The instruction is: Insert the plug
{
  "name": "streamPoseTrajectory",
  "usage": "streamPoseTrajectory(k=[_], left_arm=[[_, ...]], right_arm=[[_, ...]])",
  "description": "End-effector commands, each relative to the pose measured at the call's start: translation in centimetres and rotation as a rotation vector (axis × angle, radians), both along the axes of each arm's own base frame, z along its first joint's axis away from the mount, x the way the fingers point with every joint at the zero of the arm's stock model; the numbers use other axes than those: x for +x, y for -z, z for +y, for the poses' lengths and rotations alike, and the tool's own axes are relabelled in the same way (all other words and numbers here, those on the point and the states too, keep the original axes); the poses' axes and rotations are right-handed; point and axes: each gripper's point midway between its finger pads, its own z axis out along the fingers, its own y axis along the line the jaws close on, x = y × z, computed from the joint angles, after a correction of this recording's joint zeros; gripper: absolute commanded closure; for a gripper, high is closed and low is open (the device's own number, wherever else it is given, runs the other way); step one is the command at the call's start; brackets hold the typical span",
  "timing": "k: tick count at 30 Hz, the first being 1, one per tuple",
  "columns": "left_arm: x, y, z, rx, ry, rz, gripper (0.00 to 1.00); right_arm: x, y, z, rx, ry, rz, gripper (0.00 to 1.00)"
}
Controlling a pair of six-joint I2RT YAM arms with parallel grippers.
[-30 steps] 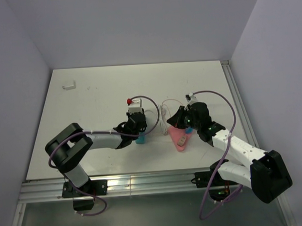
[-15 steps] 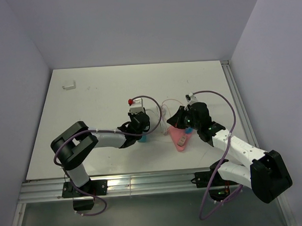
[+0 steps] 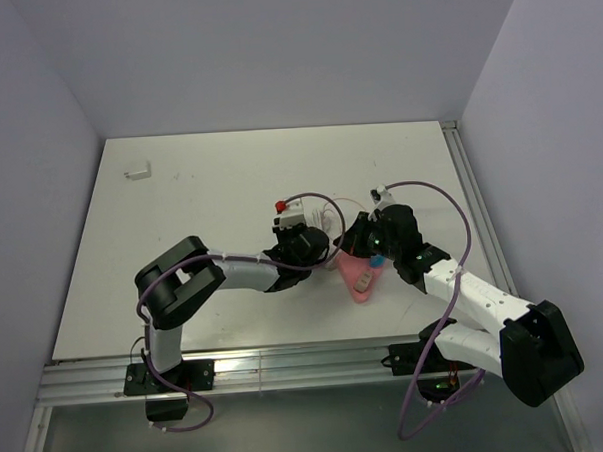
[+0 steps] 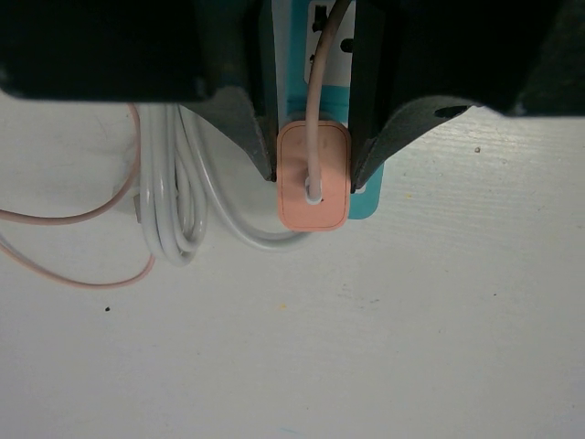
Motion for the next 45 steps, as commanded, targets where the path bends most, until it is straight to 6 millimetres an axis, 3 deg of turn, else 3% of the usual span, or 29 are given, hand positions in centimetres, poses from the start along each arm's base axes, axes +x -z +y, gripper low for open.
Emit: streamPoseTrajectory(k=[1,6,13,21,22,24,26,28,39,41,44,45], left_arm=[[-7.1,13.0,5.8,0.352,0.105,0.433,1.00],[-7.6,13.1,5.6,0.327,0.119,0.450,1.00],[-6.7,11.0,5.5,0.327,0.094,0.404,1.00],[-5.9,7.2,4.6,0.263,0.123,0.325,0.46],[-5.8,6.3,4.2,0.246,0.133,0.313,0.38],[-5.5,5.1,3.6,0.215,0.154,0.287,0.35],[-5.4,2.9,2.8,0.161,0.182,0.250,0.20],[-5.3,0.8,2.4,0.123,0.206,0.224,0.13],[-5.6,-7.7,-0.4,-0.050,0.344,0.133,0.06],[-5.8,-9.0,-1.0,-0.084,0.377,0.122,0.01],[-5.6,-11.5,-1.1,-0.172,0.372,0.108,0.00],[-5.4,-12.0,-0.1,-0.185,0.348,0.122,0.00]], right_arm=[[0.4,-0.9,-0.2,0.001,0.010,-0.049,1.00],[0.4,-0.9,-0.2,0.005,0.011,-0.044,1.00],[0.3,-0.7,0.1,0.012,-0.001,-0.035,1.00],[0.3,-0.6,0.4,0.022,-0.012,-0.030,1.00],[0.3,-0.7,0.4,0.027,-0.013,-0.031,1.00],[0.3,-0.7,0.5,0.030,-0.018,-0.028,1.00],[0.3,-0.6,0.6,0.030,-0.020,-0.027,1.00],[0.4,-0.6,0.6,0.029,-0.022,-0.025,1.00],[0.2,-0.1,1.0,0.037,-0.040,-0.009,1.00],[0.2,0.1,1.1,0.035,-0.046,-0.002,1.00],[0.1,0.3,1.3,0.036,-0.055,0.009,1.00],[0.1,0.5,1.4,0.036,-0.056,0.019,1.00]])
